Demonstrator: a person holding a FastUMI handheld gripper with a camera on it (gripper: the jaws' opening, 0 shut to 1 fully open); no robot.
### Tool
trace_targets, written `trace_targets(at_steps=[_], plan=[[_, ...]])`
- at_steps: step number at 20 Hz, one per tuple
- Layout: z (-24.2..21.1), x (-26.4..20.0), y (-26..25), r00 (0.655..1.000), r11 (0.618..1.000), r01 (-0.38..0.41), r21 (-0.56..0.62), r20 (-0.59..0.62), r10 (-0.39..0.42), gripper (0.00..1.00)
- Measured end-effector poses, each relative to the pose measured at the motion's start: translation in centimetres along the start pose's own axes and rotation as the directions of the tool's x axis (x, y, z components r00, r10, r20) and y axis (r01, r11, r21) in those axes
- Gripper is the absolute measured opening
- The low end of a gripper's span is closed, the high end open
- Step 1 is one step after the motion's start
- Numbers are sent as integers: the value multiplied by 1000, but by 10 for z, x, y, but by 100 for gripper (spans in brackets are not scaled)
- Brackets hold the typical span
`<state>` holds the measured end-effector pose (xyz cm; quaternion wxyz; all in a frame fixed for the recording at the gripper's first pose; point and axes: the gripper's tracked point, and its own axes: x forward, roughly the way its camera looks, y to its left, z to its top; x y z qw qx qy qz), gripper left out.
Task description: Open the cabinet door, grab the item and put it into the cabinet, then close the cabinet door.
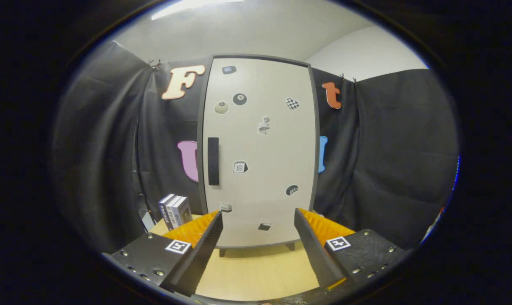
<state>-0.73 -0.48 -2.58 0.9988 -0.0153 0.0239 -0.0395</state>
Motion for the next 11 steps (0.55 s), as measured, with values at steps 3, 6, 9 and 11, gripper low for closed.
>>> trace_targets(at_steps=[3, 6, 9, 11], plan=[[0, 0, 2, 1000, 1000, -1, -2, -1, 1, 100], [0, 2, 3, 1000, 1000, -3, -2, 2, 3, 100], [1, 0, 4, 1000, 1000, -8, 10, 4, 8, 100], [1, 1, 3, 1000, 1000, -9, 10, 1, 9, 100]])
